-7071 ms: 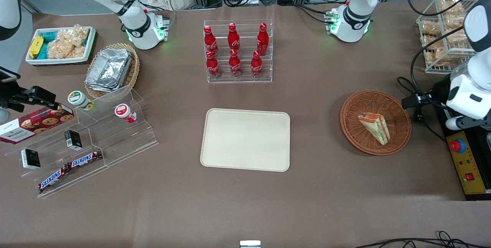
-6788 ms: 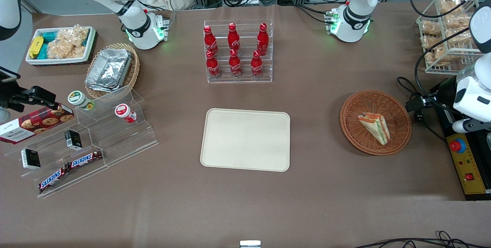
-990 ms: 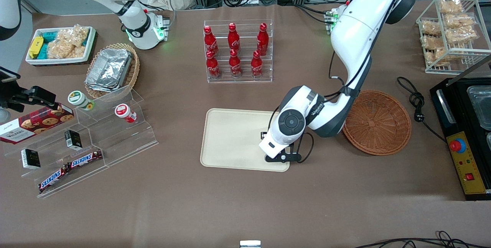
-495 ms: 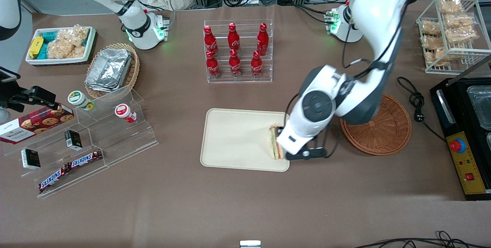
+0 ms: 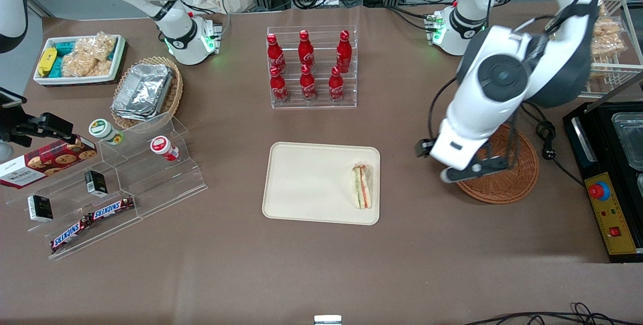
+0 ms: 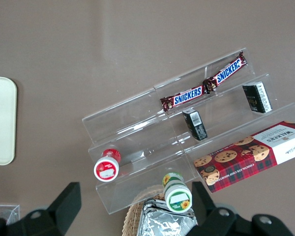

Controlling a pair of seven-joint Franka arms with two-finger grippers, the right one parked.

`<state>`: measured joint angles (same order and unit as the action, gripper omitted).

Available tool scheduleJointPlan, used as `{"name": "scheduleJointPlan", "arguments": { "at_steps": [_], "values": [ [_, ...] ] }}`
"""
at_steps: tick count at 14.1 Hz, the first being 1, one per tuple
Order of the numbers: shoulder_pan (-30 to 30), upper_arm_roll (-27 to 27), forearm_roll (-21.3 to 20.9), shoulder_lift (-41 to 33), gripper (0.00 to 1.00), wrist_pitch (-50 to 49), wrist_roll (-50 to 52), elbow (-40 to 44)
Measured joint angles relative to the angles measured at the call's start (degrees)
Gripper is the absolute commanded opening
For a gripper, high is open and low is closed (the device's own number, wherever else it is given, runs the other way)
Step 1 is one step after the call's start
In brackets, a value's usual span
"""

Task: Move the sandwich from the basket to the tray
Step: 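Open the left gripper to release the sandwich and raise it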

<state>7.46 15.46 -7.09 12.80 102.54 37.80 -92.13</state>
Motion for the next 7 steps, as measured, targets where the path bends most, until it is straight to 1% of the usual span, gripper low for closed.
{"name": "scheduleJointPlan", "arguments": {
  "at_steps": [3, 5, 7],
  "values": [
    [-5.89, -0.29, 3.44, -3.59, 0.99, -4.69, 0.01, -0.38],
    [-10.20, -0.46, 4.40, -4.67, 0.99, -7.30, -0.44, 0.38],
    [-13.03, -0.51, 4.59, -5.00, 0.99, -9.53, -4.46, 1.38]
  ]
}}
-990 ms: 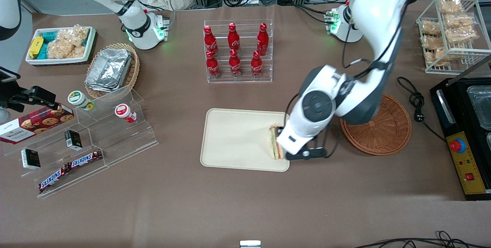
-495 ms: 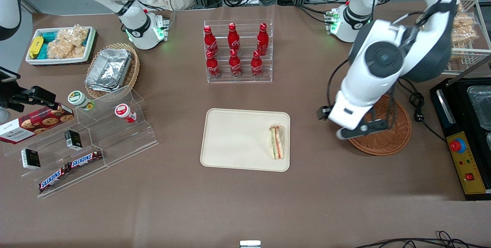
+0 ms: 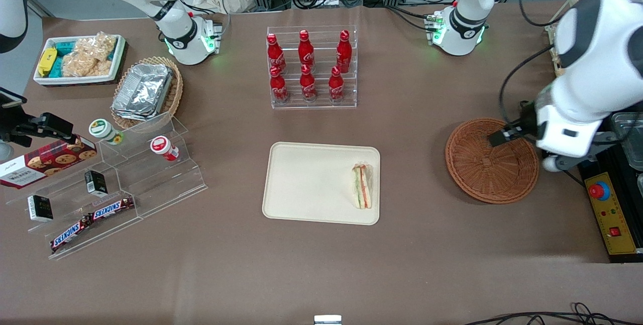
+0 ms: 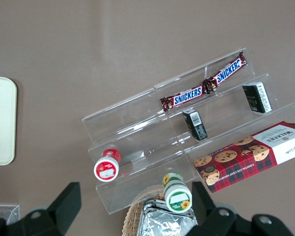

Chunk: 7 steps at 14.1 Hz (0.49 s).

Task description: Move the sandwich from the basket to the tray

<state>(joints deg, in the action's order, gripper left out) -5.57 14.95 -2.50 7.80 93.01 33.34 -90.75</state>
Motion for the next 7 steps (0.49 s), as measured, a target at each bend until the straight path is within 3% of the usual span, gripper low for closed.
{"name": "scheduleJointPlan", "arguments": {
  "at_steps": [7],
  "values": [
    [-6.46, -0.07, -0.02, -0.98, 0.99, -1.53, -21.48, 0.14]
  ]
}}
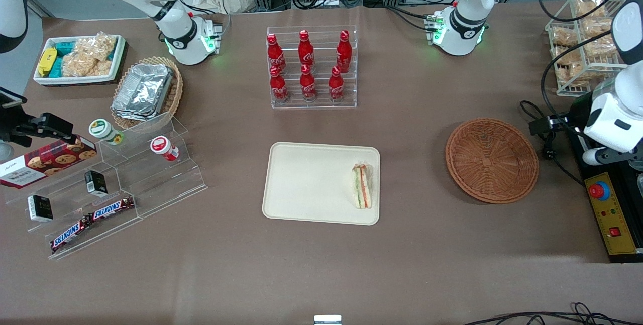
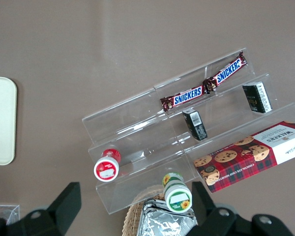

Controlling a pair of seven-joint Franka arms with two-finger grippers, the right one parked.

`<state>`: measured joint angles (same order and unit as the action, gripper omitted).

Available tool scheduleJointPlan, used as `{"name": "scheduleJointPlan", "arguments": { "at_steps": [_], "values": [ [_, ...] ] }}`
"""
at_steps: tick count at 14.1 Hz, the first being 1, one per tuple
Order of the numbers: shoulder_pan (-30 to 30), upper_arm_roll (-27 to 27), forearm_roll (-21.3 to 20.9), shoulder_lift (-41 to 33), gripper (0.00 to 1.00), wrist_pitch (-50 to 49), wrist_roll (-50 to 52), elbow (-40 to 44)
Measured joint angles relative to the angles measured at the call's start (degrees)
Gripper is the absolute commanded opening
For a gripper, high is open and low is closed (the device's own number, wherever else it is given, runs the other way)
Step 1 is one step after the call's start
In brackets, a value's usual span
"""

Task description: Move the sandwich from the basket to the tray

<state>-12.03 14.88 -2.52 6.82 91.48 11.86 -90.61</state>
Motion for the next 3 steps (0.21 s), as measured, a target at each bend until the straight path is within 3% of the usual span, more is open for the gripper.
{"name": "scheduleJointPlan", "arguments": {
  "at_steps": [3],
  "values": [
    [0.02, 0.33, -0.06, 0.01, 0.99, -0.01, -0.87, 0.01]
  ]
}}
